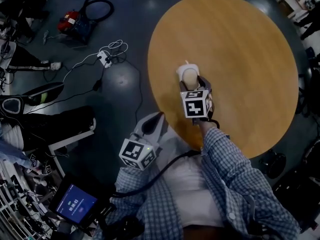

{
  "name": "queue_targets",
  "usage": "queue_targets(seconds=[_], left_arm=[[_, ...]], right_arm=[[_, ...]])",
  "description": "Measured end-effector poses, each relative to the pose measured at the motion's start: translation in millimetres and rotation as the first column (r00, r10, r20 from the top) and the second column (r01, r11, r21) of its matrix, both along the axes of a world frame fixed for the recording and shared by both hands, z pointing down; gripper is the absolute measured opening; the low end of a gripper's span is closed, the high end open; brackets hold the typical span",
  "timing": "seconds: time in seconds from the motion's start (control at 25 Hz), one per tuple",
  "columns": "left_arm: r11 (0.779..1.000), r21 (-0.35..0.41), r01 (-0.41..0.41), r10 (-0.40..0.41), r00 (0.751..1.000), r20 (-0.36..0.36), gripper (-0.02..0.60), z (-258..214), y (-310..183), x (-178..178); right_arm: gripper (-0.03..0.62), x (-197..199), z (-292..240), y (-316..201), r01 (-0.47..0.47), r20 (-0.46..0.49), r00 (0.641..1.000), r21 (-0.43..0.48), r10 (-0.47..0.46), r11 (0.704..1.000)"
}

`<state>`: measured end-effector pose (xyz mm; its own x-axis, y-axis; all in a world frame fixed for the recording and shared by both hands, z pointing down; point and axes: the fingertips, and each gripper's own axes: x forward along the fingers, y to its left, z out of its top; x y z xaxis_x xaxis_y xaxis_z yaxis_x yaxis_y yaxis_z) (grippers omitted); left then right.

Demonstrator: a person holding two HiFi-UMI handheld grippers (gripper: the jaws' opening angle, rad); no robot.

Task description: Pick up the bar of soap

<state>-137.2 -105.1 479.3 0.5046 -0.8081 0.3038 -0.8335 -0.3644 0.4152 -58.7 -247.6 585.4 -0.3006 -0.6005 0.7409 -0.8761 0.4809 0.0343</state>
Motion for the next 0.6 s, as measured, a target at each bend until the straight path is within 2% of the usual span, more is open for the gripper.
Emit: queue_targets(seconds=[0.2,0.36,0.6], left_arm=[[1.000,-0.004,-0.011,0.011,1.000,-0.004,-0.002,6,-5,0],[1.000,0.001,-0.019,0.019,1.000,-0.008,-0.002,2,-6,5],[0.999,0.010,-0.031,0.031,0.999,-0.014,-0.002,-1,-8,9]], right_arm=[[0.285,-3,5,-2,0.000,0.027,1.000,0.011,0.000,1.000],[0.270,3,6,2,-0.001,0.060,0.998,-0.025,0.003,1.000],[0.267,7,0,5,-0.003,0.234,0.972,-0.067,0.019,0.998]])
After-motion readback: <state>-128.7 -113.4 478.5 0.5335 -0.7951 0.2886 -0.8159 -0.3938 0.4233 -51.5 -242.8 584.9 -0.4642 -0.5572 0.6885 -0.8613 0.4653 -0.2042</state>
